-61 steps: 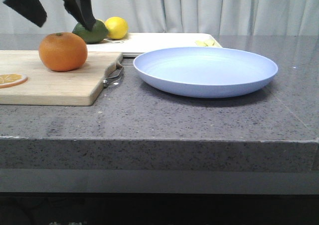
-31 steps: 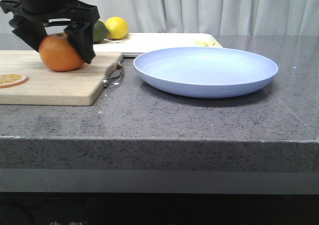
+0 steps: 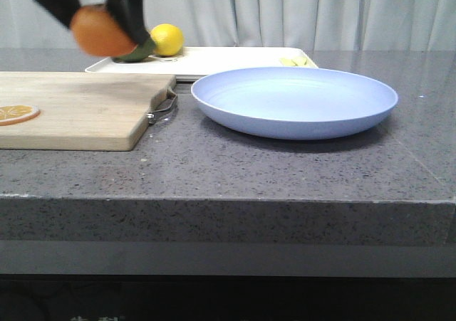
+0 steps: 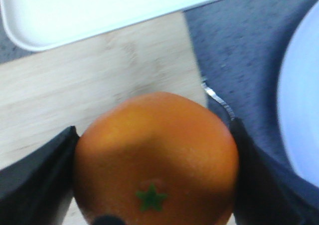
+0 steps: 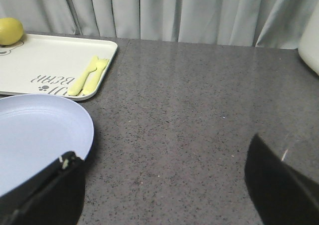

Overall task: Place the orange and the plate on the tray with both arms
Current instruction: 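Lift the orange with the left gripper and carry it onto the blue plate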

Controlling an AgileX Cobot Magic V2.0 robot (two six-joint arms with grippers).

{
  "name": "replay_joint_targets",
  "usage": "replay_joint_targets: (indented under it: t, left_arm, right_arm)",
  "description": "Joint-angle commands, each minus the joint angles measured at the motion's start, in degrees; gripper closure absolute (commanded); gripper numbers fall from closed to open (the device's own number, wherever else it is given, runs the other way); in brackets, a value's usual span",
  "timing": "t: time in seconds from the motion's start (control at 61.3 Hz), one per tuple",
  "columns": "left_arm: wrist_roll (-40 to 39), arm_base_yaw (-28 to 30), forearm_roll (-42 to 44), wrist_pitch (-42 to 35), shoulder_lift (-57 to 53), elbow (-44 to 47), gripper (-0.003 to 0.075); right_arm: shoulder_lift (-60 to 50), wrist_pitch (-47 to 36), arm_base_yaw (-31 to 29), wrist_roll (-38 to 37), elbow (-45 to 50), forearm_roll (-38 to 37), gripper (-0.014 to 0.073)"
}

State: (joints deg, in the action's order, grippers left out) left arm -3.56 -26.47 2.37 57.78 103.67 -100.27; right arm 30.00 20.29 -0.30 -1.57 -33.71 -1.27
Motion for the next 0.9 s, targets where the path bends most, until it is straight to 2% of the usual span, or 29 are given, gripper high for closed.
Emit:
replay_joint_targets:
  t: [0.0,0.326,0.587,0.717,0.88]
  left_arm:
    - [-0.08,-3.86,-1.9,-4.53,-3.1,-3.27,0.0487]
    - [-0.08,-15.29,-4.16,-16.44,3.59,-3.27,0.0486]
    - [-0.08,-18.11,-4.16,-21.07,8.5,-3.32,0.0465]
    - [-0.08,-18.48,-4.16,-21.32,9.3,-3.32,0.0344]
    - [-0.08,-18.47,-4.16,-21.32,9.32,-3.58,0.0113]
  right_arm:
    - [0.51,-4.66,-0.18,0.03,-1.94,-0.02,-0.0059]
    - [0.51,-4.66,-0.18,0.03,-1.94,-0.02,-0.0059]
    - [0.51,-4.66,-0.18,0.03,-1.94,-0.02,-0.0059]
    - [0.51,-4.66,-0.18,0.03,-1.94,-0.02,-0.0059]
    - [0.51,-4.66,-0.18,0.03,-1.94,-0.02,-0.0059]
